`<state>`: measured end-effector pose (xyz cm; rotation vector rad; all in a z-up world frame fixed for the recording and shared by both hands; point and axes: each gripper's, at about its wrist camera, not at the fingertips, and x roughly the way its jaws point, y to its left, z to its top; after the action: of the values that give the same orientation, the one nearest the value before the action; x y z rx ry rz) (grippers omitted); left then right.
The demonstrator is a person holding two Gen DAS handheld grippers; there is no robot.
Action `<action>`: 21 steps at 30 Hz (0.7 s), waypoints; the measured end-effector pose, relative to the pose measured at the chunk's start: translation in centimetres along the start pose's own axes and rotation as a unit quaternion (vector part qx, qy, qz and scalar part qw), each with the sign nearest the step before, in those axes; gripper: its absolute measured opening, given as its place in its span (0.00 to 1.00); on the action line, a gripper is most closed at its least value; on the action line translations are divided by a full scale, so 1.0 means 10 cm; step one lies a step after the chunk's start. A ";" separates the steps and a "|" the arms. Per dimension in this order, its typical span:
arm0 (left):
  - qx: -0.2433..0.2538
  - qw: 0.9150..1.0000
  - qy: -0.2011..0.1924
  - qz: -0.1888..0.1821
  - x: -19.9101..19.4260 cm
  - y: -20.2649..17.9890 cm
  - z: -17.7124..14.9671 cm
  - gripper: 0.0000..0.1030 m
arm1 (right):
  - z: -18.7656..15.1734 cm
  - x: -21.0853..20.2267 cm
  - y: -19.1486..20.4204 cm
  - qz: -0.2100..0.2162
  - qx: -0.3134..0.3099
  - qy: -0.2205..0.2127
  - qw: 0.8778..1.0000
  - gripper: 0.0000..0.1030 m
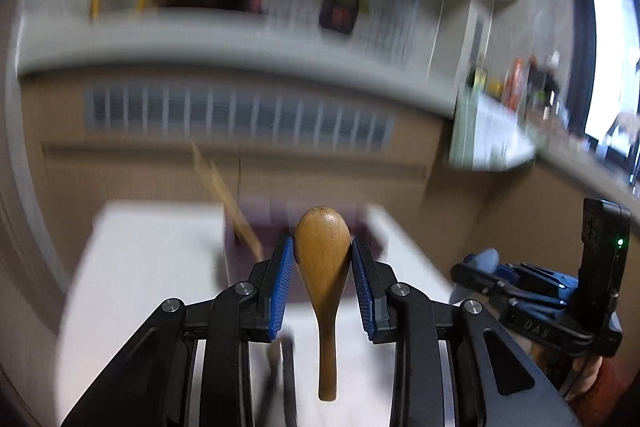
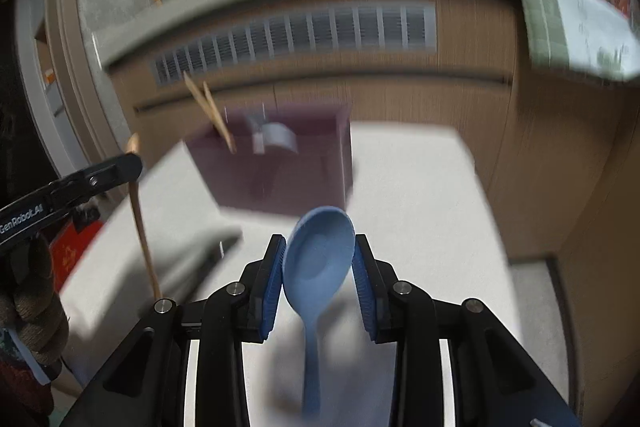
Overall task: Organize utensils
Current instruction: 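Lower the wooden spoon and blue spoon into the purple caddy and open both grippers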
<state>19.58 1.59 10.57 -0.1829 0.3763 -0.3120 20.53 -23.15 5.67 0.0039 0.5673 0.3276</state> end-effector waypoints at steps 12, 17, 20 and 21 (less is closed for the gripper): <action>-0.055 0.989 -0.135 0.021 0.47 0.48 0.87 0.30 | 1.48 0.17 0.21 0.041 -0.041 -0.109 0.992 0.05; -0.077 0.991 -0.109 0.018 0.79 0.69 0.67 0.30 | 1.31 0.38 0.19 0.016 -0.056 -0.090 0.994 0.05; -0.086 0.992 -0.091 0.017 0.94 0.73 0.57 0.30 | 1.22 0.48 0.15 -0.006 -0.066 -0.076 0.995 0.05; -0.087 0.992 -0.088 0.017 0.96 0.72 0.53 0.30 | 1.20 0.51 0.15 -0.003 -0.066 -0.073 0.995 0.05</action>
<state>32.06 5.81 10.58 -0.3727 0.2323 -0.2273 30.45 -19.18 13.24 -0.1001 0.4005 0.3552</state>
